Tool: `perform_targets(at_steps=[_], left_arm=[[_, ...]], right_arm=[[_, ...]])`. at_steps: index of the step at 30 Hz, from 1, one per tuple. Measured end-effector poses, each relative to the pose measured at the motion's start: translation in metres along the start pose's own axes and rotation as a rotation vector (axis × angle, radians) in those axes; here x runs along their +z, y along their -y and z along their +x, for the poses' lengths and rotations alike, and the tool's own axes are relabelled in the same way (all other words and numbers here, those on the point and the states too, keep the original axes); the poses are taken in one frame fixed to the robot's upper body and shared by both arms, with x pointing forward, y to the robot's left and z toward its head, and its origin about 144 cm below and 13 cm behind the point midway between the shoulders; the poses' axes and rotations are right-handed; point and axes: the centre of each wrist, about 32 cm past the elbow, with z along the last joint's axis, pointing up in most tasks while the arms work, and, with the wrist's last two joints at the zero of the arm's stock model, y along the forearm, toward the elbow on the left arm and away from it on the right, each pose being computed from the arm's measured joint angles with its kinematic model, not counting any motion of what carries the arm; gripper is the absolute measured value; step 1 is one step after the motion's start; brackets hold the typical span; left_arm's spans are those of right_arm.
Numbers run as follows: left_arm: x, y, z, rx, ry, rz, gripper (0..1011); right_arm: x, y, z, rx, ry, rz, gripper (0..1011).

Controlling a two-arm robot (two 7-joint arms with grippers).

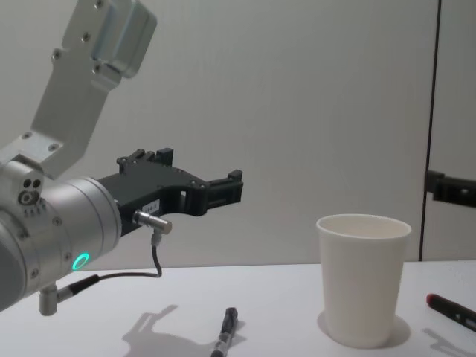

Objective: Place the pen into the pen holder.

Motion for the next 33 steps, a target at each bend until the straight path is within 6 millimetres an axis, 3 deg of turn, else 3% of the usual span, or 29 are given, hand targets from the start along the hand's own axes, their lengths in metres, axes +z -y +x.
perform_targets(at_steps=[15,33], left_arm=[[0.000,0.000,0.000,0.000,0.000,0.000,1001],[0.000,0.000,0.000,0.000,0.000,0.000,1001]], right_arm=[[0.031,-0.006,0.038,0.003,0.007,-0.145,1001],[0.055,-0.022,0.049,0.004,0.019,-0.383,1001]])
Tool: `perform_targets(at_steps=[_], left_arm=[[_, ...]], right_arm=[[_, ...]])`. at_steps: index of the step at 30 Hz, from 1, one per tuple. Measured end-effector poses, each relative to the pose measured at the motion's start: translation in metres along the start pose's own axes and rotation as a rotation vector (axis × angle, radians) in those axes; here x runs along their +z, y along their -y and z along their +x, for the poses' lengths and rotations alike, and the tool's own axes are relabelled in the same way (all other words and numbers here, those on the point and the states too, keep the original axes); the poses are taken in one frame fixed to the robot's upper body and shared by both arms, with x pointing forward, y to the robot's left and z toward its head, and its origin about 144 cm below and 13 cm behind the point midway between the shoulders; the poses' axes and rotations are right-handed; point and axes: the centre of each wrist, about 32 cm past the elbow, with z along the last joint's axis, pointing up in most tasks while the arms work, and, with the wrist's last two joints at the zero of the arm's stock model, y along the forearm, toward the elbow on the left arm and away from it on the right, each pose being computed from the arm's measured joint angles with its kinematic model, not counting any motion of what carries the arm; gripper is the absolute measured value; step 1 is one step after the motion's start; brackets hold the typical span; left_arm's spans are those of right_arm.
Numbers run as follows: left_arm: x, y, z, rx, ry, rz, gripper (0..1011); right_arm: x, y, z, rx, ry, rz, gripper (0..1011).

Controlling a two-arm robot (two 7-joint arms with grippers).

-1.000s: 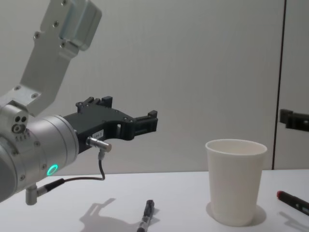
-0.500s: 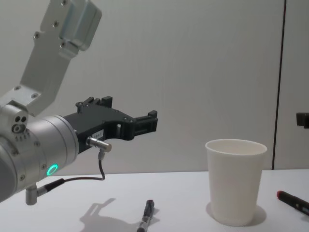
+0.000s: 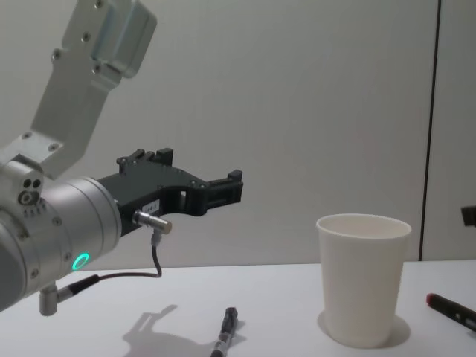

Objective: Place the pen into the pen holder.

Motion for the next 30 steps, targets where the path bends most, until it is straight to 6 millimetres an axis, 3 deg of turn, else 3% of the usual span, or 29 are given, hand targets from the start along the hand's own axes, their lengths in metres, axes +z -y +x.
perform_targets(at_steps=[30], left_arm=[[0.000,0.000,0.000,0.000,0.000,0.000,1001]], right_arm=[[-0.006,-0.029,-0.007,0.018,-0.033,-0.155,1001]])
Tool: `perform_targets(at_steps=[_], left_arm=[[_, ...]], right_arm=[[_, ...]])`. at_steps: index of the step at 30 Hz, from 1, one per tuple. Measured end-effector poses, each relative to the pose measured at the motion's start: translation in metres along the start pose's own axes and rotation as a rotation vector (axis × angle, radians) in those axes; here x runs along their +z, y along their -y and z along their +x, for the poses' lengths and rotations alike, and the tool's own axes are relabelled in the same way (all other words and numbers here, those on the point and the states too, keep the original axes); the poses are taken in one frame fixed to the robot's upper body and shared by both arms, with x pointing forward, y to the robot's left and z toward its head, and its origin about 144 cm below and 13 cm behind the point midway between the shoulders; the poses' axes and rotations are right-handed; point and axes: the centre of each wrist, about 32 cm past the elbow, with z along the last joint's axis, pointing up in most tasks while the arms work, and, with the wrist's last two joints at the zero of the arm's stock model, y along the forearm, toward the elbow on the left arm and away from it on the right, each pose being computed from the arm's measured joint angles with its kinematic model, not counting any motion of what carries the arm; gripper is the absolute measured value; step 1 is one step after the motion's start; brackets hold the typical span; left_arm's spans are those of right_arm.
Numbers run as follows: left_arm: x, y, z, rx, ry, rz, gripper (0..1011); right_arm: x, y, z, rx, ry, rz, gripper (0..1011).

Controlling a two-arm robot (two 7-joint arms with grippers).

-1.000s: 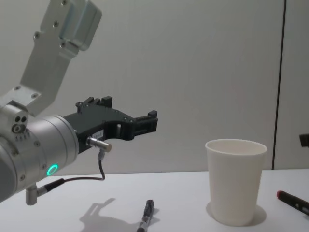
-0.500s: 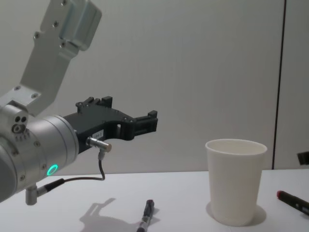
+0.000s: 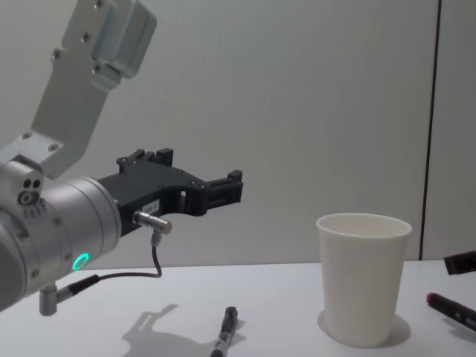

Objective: Place the pen into the pen holder.

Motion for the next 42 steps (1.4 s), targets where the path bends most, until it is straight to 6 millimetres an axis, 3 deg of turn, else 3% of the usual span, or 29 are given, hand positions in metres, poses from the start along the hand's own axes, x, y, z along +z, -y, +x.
perform_targets(at_steps=[42], left_arm=[[0.000,0.000,0.000,0.000,0.000,0.000,1001]], right_arm=[[-0.024,-0.037,-0.015,-0.001,-0.031,-0.065,1001]])
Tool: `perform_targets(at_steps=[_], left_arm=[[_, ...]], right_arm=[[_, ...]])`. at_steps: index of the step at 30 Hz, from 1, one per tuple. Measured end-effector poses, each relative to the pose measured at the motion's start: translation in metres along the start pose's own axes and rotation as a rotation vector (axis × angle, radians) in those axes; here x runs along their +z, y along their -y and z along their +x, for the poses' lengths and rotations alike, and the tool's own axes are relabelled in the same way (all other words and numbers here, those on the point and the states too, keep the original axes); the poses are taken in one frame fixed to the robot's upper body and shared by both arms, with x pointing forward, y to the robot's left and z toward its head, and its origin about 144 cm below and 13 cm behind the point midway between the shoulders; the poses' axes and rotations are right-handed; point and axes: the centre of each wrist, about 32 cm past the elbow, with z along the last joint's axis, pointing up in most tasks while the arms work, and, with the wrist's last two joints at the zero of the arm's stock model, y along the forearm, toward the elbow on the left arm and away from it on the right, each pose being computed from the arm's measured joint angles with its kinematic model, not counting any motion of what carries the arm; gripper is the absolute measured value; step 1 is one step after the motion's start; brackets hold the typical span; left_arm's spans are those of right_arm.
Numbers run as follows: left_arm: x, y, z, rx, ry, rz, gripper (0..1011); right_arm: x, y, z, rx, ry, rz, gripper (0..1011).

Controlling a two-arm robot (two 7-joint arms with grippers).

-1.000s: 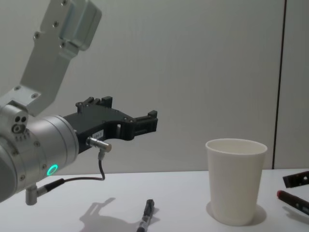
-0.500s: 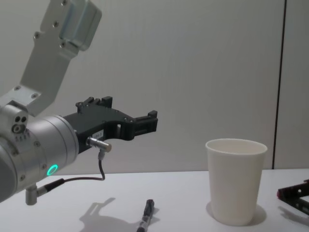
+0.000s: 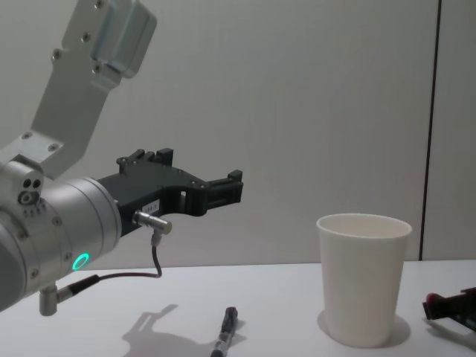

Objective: Place the pen into the pen holder.

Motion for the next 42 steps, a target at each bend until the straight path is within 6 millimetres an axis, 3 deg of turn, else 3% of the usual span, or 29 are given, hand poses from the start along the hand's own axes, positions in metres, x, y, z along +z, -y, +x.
perform_targets(at_steps=[21,31,42], left_arm=[[0.0000,0.0000,0.0000,0.000,0.000,0.000,1001],[0.0000,0.0000,0.0000,0.000,0.000,0.000,1001],[0.0000,0.0000,0.0000,0.000,0.000,0.000,1001]], right_arm=[[-0.0066,-0.0064,-0.0027,0.004,-0.012,0.005,996],[-0.0076,-0.0073,-0.0032,0.006,-0.013,0.006,799],[-0.0083,-0.0077,-0.0034,0.005,-0.014,0.006,719]])
